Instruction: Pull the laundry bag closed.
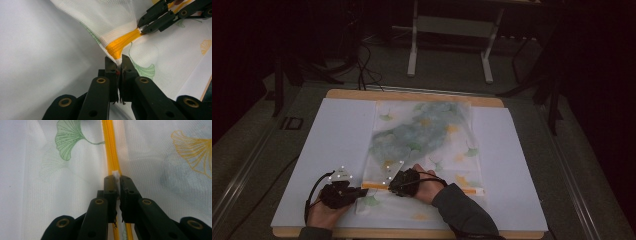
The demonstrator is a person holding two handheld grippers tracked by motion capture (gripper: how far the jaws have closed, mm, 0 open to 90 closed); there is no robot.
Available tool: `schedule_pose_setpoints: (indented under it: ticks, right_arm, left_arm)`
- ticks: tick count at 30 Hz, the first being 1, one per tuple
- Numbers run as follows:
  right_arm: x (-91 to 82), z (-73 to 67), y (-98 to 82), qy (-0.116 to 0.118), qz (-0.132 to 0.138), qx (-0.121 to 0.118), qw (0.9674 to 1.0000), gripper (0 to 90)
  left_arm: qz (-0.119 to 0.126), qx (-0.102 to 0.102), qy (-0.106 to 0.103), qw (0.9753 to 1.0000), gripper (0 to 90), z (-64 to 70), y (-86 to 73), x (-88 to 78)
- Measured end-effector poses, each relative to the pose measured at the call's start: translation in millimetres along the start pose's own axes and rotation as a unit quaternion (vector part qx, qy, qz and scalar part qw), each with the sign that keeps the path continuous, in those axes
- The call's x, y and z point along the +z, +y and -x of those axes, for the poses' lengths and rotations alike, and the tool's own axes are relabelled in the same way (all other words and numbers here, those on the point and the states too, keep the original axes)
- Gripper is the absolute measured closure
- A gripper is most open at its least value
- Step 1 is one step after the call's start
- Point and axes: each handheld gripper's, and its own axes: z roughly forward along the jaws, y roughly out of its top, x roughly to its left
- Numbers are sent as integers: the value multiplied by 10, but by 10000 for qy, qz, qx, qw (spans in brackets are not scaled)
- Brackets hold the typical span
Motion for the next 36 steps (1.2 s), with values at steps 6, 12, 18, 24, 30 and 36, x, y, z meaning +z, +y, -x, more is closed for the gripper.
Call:
schedule_pose_setpoints:
  ticks: [6, 12, 18, 24, 30, 36]
  right_arm:
    - [-6, -7, -3, -10, -11, -31, 10000, 844]
    - [-21, -2, -23, -25, -55, -47, 10000, 845]
    - [-48, 4, -55, -26, -114, -55, 9999, 845]
    - [-68, 2, -81, -32, -136, -44, 9999, 845]
    - [-90, 7, -108, -38, -185, -38, 9998, 845]
    - [-113, 19, -142, -33, -210, -13, 9998, 845]
  left_arm:
    - [1, 14, -2, 10000, 870, 1, 0, -1]
    - [1, 23, -6, 10000, 870, -3, -1, -7]
    - [3, 9, -20, 10000, 870, -5, -3, -7]
    - [1, 8, -22, 10000, 870, -6, -4, -8]
    - [6, 3, -15, 10000, 870, -6, -6, -9]
    - [11, -2, -7, 10000, 871, -6, -7, -9]
